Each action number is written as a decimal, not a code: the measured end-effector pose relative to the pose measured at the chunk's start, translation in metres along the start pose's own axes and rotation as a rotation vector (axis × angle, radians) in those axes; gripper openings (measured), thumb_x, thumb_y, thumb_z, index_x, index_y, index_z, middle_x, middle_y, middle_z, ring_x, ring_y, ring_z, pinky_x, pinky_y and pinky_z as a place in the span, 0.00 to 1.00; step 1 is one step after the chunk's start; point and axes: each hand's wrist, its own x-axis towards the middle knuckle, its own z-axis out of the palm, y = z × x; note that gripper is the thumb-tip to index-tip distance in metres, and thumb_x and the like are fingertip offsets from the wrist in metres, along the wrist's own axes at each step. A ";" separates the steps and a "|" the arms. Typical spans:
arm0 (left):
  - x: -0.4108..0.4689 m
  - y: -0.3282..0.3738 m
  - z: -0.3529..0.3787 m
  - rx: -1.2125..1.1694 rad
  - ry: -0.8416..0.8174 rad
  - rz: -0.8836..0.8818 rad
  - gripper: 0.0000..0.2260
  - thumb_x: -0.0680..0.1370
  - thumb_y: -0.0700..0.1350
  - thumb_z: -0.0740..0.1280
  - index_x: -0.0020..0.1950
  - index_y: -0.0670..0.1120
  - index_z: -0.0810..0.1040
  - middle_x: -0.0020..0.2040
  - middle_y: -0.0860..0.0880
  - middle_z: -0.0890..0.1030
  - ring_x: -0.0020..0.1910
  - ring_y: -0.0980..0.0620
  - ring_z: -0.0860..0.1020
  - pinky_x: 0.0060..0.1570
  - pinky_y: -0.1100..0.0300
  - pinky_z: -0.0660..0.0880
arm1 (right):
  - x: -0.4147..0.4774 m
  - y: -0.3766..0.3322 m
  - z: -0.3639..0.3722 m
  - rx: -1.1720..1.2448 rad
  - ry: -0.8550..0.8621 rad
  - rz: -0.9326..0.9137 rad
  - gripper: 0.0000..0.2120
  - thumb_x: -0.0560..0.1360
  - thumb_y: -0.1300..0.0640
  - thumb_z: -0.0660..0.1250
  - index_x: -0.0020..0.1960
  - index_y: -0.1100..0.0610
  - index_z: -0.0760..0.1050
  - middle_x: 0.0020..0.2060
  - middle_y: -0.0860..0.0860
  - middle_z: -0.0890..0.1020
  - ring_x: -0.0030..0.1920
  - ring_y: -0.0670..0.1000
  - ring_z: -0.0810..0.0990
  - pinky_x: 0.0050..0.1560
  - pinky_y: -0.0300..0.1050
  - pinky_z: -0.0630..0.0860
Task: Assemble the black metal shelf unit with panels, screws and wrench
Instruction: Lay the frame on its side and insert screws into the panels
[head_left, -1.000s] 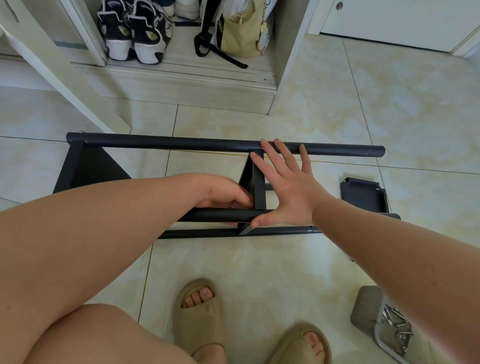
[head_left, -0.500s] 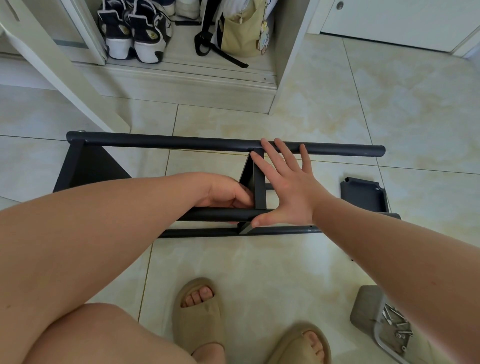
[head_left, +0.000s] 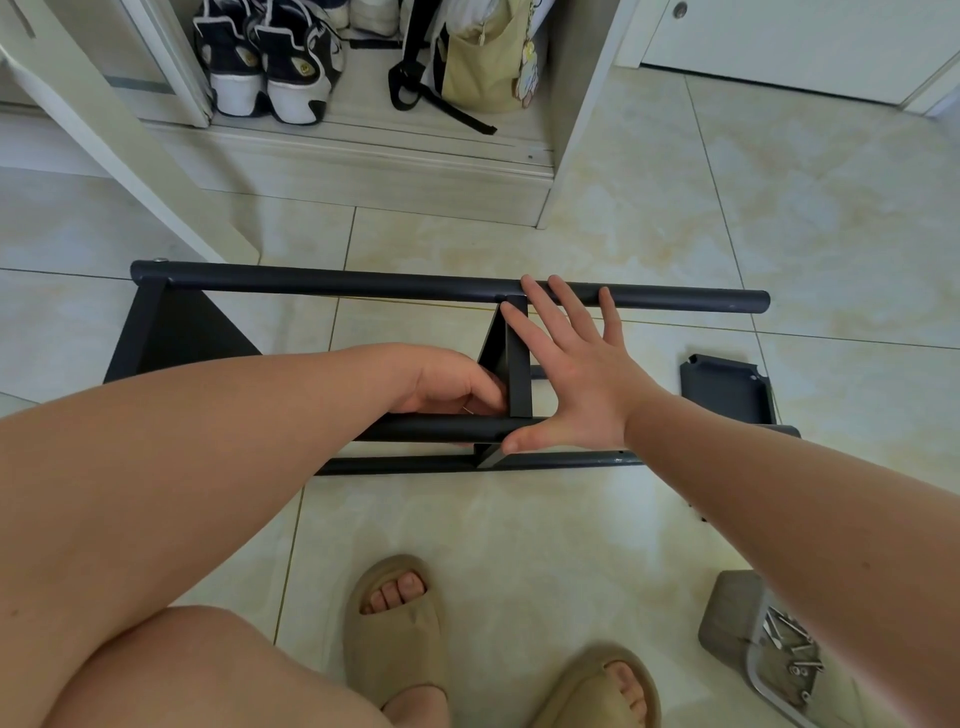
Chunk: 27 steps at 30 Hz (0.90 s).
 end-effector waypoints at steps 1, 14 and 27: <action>0.000 0.000 0.000 0.007 0.002 -0.004 0.08 0.79 0.38 0.63 0.47 0.45 0.82 0.38 0.50 0.83 0.40 0.52 0.79 0.50 0.56 0.74 | 0.000 0.000 0.000 0.000 0.001 0.000 0.65 0.57 0.14 0.51 0.82 0.47 0.34 0.80 0.50 0.33 0.80 0.56 0.30 0.75 0.68 0.30; 0.004 -0.004 -0.004 0.004 -0.016 -0.030 0.12 0.74 0.44 0.68 0.56 0.44 0.82 0.52 0.44 0.83 0.54 0.46 0.77 0.69 0.45 0.69 | 0.000 0.001 -0.001 0.003 -0.002 0.001 0.64 0.57 0.13 0.51 0.81 0.46 0.33 0.80 0.50 0.32 0.79 0.55 0.30 0.75 0.69 0.31; 0.005 -0.004 -0.003 -0.012 -0.003 0.003 0.13 0.78 0.41 0.64 0.61 0.42 0.80 0.52 0.45 0.83 0.54 0.46 0.78 0.67 0.48 0.70 | 0.000 0.001 0.000 -0.003 0.000 -0.002 0.64 0.58 0.13 0.51 0.81 0.47 0.33 0.80 0.50 0.32 0.79 0.56 0.30 0.75 0.69 0.31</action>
